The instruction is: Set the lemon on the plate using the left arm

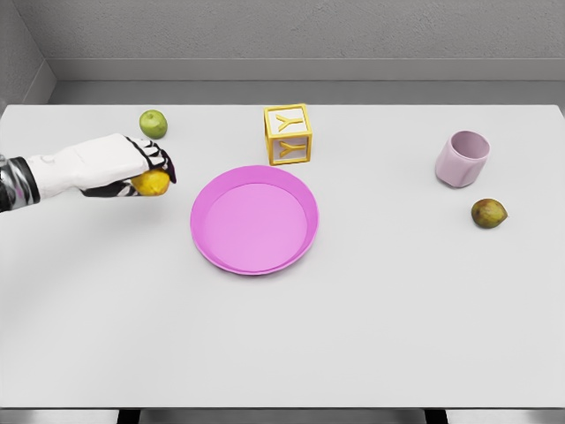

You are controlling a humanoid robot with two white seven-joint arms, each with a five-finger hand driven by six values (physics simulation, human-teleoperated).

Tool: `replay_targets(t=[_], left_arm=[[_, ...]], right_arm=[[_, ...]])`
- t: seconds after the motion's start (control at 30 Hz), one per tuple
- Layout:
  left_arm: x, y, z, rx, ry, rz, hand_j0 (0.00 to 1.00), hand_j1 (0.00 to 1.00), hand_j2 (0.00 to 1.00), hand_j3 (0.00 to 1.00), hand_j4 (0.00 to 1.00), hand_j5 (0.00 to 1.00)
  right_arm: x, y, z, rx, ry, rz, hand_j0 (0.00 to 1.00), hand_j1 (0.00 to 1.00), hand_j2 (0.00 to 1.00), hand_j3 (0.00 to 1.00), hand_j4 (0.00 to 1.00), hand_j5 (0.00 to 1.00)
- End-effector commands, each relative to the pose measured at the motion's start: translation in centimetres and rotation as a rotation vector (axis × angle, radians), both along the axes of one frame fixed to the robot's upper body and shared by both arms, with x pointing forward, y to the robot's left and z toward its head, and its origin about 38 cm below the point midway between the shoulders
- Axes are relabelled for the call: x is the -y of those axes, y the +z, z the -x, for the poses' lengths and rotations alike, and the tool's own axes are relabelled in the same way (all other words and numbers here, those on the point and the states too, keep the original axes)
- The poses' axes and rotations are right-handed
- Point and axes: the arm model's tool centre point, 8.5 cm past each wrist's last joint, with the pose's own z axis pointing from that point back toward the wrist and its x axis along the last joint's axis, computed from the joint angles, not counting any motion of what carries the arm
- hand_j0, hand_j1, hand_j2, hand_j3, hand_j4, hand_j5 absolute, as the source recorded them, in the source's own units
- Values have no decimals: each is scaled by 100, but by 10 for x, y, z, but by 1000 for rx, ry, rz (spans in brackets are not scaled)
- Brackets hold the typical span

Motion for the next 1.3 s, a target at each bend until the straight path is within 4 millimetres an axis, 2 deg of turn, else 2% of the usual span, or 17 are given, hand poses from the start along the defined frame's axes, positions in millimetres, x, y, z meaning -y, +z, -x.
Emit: replay_targets(t=[0.0, 0.27, 0.47, 0.5, 0.53, 0.57, 0.67, 0.73, 0.83, 1.0, 1.17, 1.23, 1.27], left_arm=[[20, -5, -1, -7, -32, 45, 44, 44, 44, 44, 44, 44], [102, -20, 1, -32, -199, 65, 45, 45, 45, 45, 45, 45], [128, -29, 7, -46, -252, 65, 46, 46, 46, 46, 46, 46], [128, -28, 7, -45, -251, 69, 54, 54, 54, 54, 54, 54], [127, -27, 6, -45, -248, 74, 82, 82, 82, 82, 82, 82], [128, -25, 5, -41, -248, 86, 97, 97, 97, 97, 97, 97], [127, -24, 5, -38, -247, 86, 100, 100, 100, 100, 100, 100], [118, -19, 2, -29, -229, 79, 100, 100, 100, 100, 100, 100], [54, 8, -6, 26, -102, 53, 100, 100, 100, 100, 100, 100], [-25, 35, 2, 46, 46, 64, 100, 100, 100, 100, 100, 100], [-39, 36, 5, 41, 75, 49, 100, 100, 100, 100, 100, 100], [-62, 17, 7, -45, 133, 114, 100, 100, 100, 100, 100, 100], [-65, 15, 6, -54, 142, 122, 100, 100, 100, 100, 100, 100]], right_arm=[[0, 0, 0, 0, 0, 0, 100, 100, 100, 100, 100, 100], [0, 0, 0, 0, 0, 0, 100, 100, 100, 100, 100, 100], [0, 0, 0, 0, 0, 0, 100, 100, 100, 100, 100, 100], [0, 0, 0, 0, 0, 0, 100, 100, 100, 100, 100, 100], [0, 0, 0, 0, 0, 0, 100, 100, 100, 100, 100, 100], [0, 0, 0, 0, 0, 0, 100, 100, 100, 100, 100, 100], [0, 0, 0, 0, 0, 0, 100, 100, 100, 100, 100, 100], [0, 0, 0, 0, 0, 0, 100, 100, 100, 100, 100, 100], [0, 0, 0, 0, 0, 0, 100, 100, 100, 100, 100, 100], [0, 0, 0, 0, 0, 0, 100, 100, 100, 100, 100, 100], [0, 0, 0, 0, 0, 0, 100, 100, 100, 100, 100, 100], [0, 0, 0, 0, 0, 0, 100, 100, 100, 100, 100, 100], [0, 0, 0, 0, 0, 0, 100, 100, 100, 100, 100, 100]])
